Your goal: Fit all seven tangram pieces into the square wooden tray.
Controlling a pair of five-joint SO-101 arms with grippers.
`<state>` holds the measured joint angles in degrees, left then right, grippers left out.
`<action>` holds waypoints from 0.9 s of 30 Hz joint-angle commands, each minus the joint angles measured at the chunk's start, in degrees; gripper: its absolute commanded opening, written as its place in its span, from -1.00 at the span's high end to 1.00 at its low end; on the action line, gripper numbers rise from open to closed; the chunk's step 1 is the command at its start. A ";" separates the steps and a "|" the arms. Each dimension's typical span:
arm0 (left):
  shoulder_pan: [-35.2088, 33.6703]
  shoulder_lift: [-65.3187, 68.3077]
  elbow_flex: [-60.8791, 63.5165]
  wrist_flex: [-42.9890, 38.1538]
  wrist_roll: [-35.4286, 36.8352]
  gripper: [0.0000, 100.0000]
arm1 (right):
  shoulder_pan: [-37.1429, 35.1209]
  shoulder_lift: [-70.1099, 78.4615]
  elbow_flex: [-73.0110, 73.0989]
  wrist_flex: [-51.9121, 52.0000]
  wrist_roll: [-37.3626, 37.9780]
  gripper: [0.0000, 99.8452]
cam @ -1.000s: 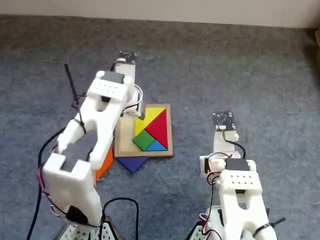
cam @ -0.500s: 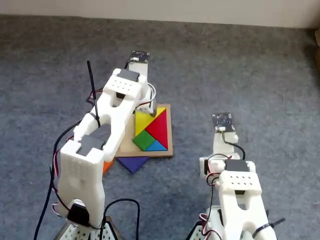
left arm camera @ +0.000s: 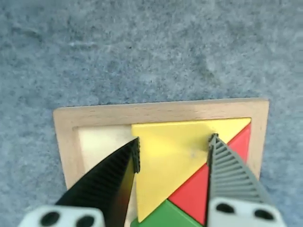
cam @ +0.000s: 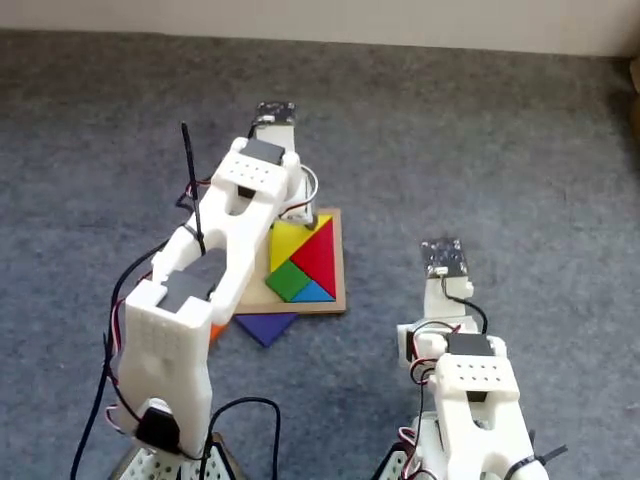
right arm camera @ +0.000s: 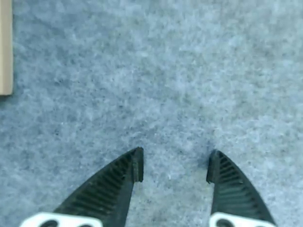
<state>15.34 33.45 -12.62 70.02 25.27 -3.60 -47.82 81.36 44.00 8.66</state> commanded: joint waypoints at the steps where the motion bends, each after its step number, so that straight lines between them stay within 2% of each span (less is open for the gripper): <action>1: 2.95 -0.31 -0.92 0.79 0.18 0.53 | 0.66 -0.22 0.22 -1.19 0.62 0.57; 7: 3.03 -2.33 -7.43 9.05 -0.09 0.53 | 0.66 -0.22 0.22 -1.19 0.62 0.57; 11: -0.22 -4.70 -9.98 14.15 -0.18 0.54 | 0.66 -0.22 0.22 -1.19 0.62 0.57; 13: -2.95 -5.76 -10.42 15.56 -0.18 0.62 | 0.66 -0.22 0.22 -1.19 0.62 0.57; 14: -4.35 -6.37 -10.42 15.74 -0.53 0.69 | 0.66 -0.22 0.22 -1.19 0.62 0.57; 19: -8.48 -7.52 -9.89 16.35 -12.04 0.99 | 0.66 -0.22 0.22 -1.19 0.62 0.57; 27: -9.27 -0.66 -8.48 13.63 -12.75 0.97 | 0.57 -0.22 0.22 -1.19 0.62 0.57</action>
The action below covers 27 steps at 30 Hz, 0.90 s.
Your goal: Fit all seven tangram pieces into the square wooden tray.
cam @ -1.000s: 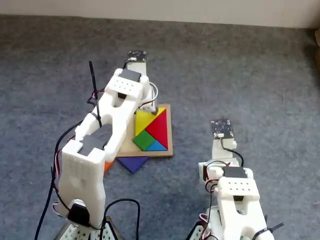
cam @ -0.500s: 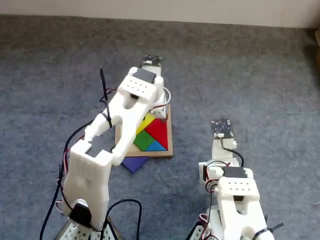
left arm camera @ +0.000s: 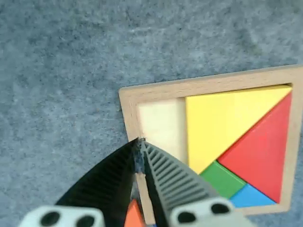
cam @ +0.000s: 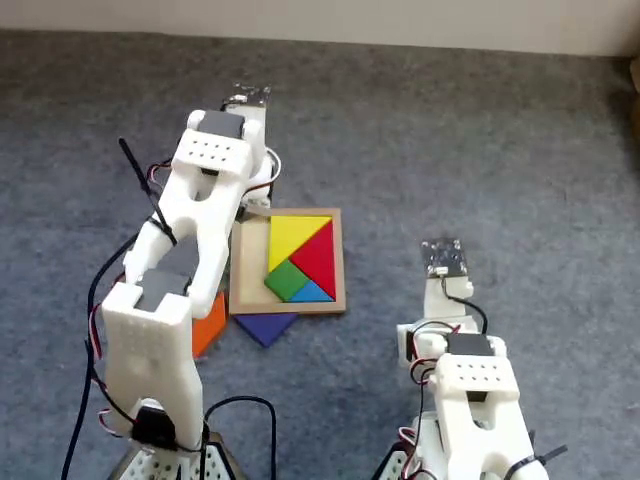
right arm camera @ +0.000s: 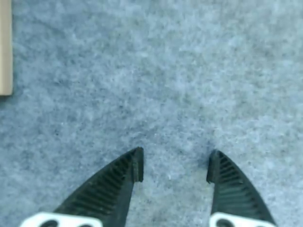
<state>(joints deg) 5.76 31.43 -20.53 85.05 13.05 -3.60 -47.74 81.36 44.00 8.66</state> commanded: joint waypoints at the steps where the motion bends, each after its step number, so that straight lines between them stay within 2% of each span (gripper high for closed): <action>1: 1.01 2.68 -0.75 -1.76 -0.53 0.97 | 0.57 -0.31 0.22 -1.19 0.62 0.57; 12: 7.43 13.93 -7.60 -1.58 0.00 0.97 | 0.57 -0.31 0.31 -1.19 0.62 0.57; 23: 15.08 13.93 -12.00 -1.49 6.86 0.99 | 0.57 -0.31 0.31 -1.19 0.62 0.57; 27: 17.01 13.93 -17.36 1.67 7.38 0.99 | 0.66 -0.22 0.31 -1.19 0.62 0.57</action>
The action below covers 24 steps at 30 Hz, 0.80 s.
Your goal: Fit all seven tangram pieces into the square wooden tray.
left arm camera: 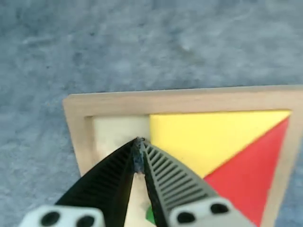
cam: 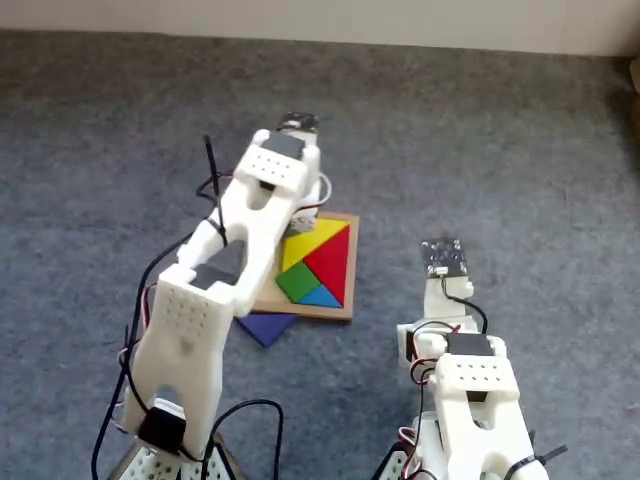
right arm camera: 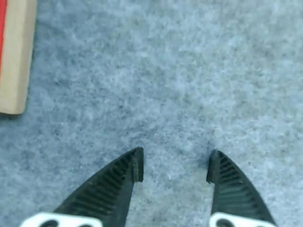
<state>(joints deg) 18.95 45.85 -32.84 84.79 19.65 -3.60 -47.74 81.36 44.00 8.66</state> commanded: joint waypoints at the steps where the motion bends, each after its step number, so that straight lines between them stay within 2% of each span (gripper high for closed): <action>1: 4.18 -0.48 -6.55 2.90 0.97 0.99 | 0.66 -0.22 0.31 -1.19 0.62 0.57; 12: 8.48 -0.40 -24.04 15.30 1.23 0.99 | 0.66 -0.22 0.31 -1.19 0.62 0.57; 20: 12.26 -0.40 -25.63 15.74 1.14 0.99 | 0.66 -0.22 0.31 -1.19 0.62 0.57; 24: 10.95 -0.48 -25.89 15.74 1.05 0.99 | 0.66 -0.22 0.31 -1.19 0.62 0.57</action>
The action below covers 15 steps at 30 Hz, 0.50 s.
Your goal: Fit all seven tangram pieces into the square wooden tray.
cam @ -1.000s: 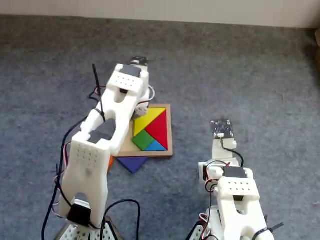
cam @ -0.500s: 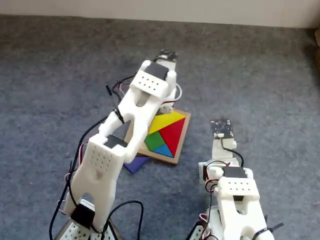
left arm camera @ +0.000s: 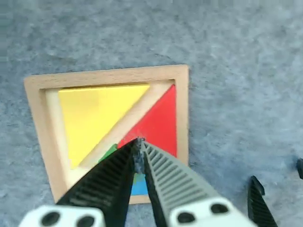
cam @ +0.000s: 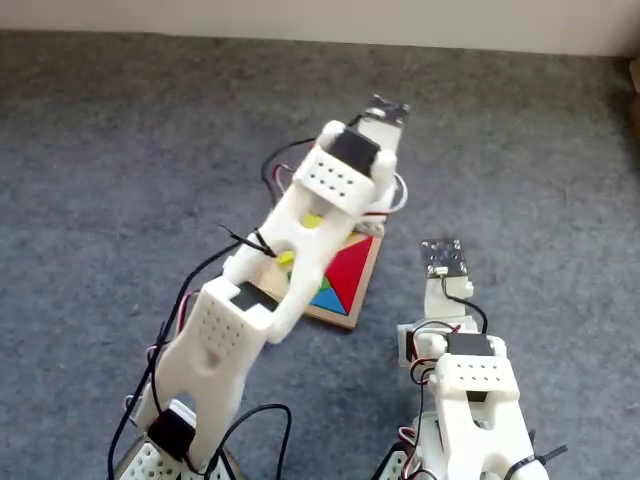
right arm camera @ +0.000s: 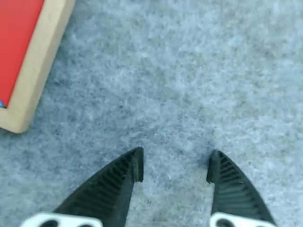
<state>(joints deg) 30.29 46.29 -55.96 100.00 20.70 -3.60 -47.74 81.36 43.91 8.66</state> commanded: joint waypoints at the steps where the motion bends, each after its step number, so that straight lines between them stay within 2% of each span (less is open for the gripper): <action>1: -1.54 -0.92 -2.68 0.53 -0.35 0.99 | 0.66 -0.22 0.31 -1.10 0.62 0.57; 8: -12.35 -0.40 -2.33 0.53 -9.14 0.99 | 0.66 -0.04 0.31 -1.10 0.62 0.57; 15: -15.34 3.74 2.59 0.26 -14.77 0.99 | 0.66 -0.13 0.31 -1.10 0.62 0.57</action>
<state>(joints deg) 15.34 48.92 -53.58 100.00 7.52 -3.60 -47.74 81.36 43.91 8.66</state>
